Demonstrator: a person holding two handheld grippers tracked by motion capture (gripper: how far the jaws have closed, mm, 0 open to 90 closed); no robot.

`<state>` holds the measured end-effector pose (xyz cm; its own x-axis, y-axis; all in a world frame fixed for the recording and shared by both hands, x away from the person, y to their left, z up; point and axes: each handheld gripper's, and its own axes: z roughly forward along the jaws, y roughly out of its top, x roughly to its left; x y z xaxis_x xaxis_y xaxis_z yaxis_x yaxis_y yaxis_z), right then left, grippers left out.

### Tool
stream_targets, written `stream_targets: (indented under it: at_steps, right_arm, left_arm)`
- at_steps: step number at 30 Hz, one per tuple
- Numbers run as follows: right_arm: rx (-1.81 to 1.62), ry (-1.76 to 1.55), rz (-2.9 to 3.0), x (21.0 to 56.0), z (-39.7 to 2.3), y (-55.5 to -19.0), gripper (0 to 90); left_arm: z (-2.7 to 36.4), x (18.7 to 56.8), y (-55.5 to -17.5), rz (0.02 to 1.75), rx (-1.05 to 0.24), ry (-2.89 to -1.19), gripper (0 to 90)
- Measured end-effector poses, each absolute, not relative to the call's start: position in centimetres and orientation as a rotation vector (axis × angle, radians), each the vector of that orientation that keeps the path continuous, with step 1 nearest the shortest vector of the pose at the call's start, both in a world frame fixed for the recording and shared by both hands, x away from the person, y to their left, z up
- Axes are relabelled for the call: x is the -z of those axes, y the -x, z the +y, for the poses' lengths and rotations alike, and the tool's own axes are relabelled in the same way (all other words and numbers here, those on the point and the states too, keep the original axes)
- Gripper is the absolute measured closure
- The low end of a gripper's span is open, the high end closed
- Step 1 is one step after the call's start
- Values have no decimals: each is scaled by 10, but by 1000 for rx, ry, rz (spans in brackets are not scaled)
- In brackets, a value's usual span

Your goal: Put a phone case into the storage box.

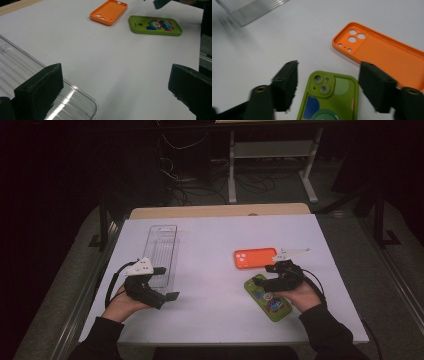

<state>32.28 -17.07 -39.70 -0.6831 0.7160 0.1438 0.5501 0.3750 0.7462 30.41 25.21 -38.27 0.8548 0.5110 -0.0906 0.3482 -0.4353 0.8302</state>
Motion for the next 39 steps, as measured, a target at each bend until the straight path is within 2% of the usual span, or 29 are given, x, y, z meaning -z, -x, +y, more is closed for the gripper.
stream_targets:
  at_steps: [1, 2, 3, 6, 7, 8, 10, 14, 23, 39]
  right_arm:
    - [-1193, -1141, 2447, 398, -166, -330, 427]
    - [-1189, -1140, 2452, 398, -164, -333, 469]
    - [-1189, -1140, 2452, 398, -164, -333, 469]
    - [-1171, -1154, 2490, 402, -157, -343, 596]
    - [-1159, -1145, 2511, 406, -153, -350, 672]
    - [-1159, -1145, 2511, 406, -153, -350, 672]
    - [-1144, -1170, 2533, 409, -148, -359, 782]
    - [-1115, -1175, 2558, 414, -144, -368, 878]
    - [-1040, -1149, 2616, 431, -126, -388, 887]
    - [-986, -1140, 2612, 437, -112, -410, 887]
  left_arm:
    - [252, 383, -304, 628, -211, -2069, 0]
    - [252, 383, -304, 628, -211, -2069, 0]
    - [252, 383, -304, 634, -204, -2069, 0]
    - [252, 383, -304, 633, -203, -2065, 0]
    - [253, 383, -304, 634, -202, -2065, 0]
    - [253, 383, -304, 635, -199, -2063, 0]
    - [253, 383, -304, 635, -198, -2064, 0]
    - [253, 383, -305, 635, -198, -2062, 0]
    - [253, 384, -304, 639, -194, -2063, 0]
    - [252, 385, -306, 624, -198, -2075, 0]
